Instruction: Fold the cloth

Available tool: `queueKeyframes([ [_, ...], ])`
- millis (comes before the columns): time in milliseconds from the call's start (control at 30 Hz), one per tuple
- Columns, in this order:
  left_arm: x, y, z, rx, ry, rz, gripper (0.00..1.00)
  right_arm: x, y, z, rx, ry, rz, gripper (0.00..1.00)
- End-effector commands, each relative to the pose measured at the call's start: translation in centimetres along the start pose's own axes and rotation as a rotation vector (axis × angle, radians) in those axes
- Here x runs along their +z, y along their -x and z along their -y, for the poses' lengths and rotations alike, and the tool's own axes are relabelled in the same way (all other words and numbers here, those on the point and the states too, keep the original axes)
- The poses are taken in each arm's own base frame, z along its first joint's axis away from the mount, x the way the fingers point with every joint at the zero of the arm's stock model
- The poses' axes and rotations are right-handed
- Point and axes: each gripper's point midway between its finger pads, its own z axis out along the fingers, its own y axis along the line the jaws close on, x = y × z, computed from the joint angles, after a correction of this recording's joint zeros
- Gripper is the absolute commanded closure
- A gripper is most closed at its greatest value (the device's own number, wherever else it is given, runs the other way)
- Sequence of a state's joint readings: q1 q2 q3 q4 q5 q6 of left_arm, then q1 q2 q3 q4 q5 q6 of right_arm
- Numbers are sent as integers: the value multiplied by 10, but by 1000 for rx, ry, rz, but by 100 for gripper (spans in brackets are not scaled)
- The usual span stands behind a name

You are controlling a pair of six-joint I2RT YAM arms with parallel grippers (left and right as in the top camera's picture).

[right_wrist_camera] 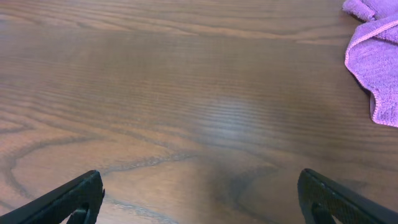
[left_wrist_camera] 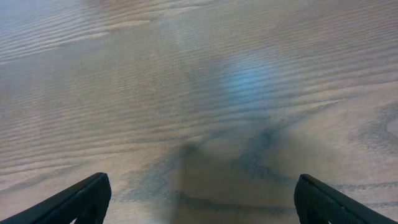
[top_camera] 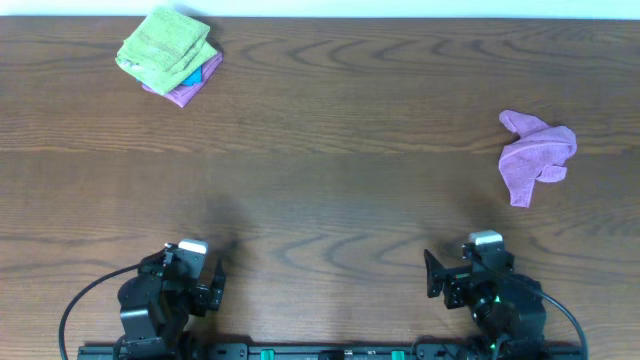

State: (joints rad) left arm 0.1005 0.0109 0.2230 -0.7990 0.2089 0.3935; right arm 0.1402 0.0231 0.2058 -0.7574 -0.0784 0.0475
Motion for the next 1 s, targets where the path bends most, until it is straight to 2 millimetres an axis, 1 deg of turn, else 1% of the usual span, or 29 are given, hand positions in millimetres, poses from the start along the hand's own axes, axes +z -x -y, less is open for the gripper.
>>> queueKeyframes([
  [0,7,-19,5,-2,-15,-59,5,4,-6,2,-14,-5,-3,1],
  [100,7,-19,5,-2,-15,-59,5,7,-11,2,-13,-5,-17,1],
  [967,7,-19,5,-2,-14,-59,5,7,-11,4,-12,-13,-16,1],
])
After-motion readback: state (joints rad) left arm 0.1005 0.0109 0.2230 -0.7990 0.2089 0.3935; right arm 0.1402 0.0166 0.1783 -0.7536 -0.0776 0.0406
